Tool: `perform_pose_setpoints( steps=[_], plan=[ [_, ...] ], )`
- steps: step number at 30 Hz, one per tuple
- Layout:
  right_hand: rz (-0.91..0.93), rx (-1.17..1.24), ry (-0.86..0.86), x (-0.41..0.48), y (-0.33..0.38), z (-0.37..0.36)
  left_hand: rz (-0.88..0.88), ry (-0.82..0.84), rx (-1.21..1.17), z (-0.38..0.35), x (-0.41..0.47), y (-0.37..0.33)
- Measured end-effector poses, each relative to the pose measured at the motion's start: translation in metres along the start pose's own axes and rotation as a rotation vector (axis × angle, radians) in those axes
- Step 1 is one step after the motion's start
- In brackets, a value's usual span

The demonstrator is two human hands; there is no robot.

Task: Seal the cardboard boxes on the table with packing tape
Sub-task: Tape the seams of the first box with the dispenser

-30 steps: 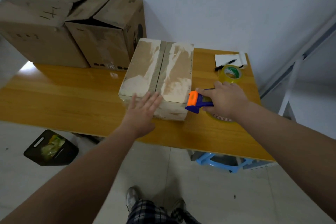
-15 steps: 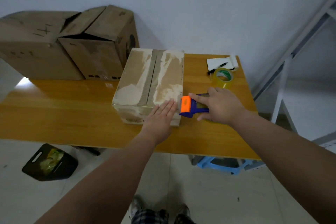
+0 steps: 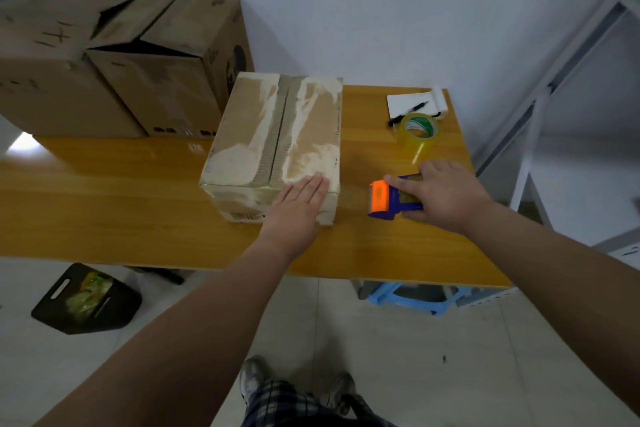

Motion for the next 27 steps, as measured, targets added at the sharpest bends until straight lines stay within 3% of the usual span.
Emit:
perform_pose_setpoints(
  steps=[9, 14, 18, 23, 27],
  plan=[
    [-0.051, -0.072, 0.189, 0.037, 0.037, 0.003, -0.045, -0.106, 0.228, 0.002, 0.020, -0.010],
    [-0.032, -0.017, 0.205, 0.030, 0.038, 0.004, -0.020, -0.176, 0.139, 0.007, 0.023, -0.017],
    [-0.061, 0.025, 0.206, 0.017, 0.028, 0.002, -0.037, -0.110, -0.020, -0.007, 0.038, -0.028],
    [-0.102, 0.015, 0.270, 0.021, 0.029, 0.003, -0.111, -0.069, 0.067, -0.018, 0.041, -0.029],
    [-0.139, 0.046, 0.347, 0.039, 0.041, -0.001, -0.080, -0.061, -0.008, -0.013, 0.037, -0.019]
  ],
)
Point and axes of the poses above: each hand's wrist, its own x-axis towards the middle knuckle, its own z-axis out of the back of the hand, y = z × x, the point moved 8 cm from there along x, towards the middle knuckle, and after that the axes turned 13 degrees about -y, right-handed, at the moved point
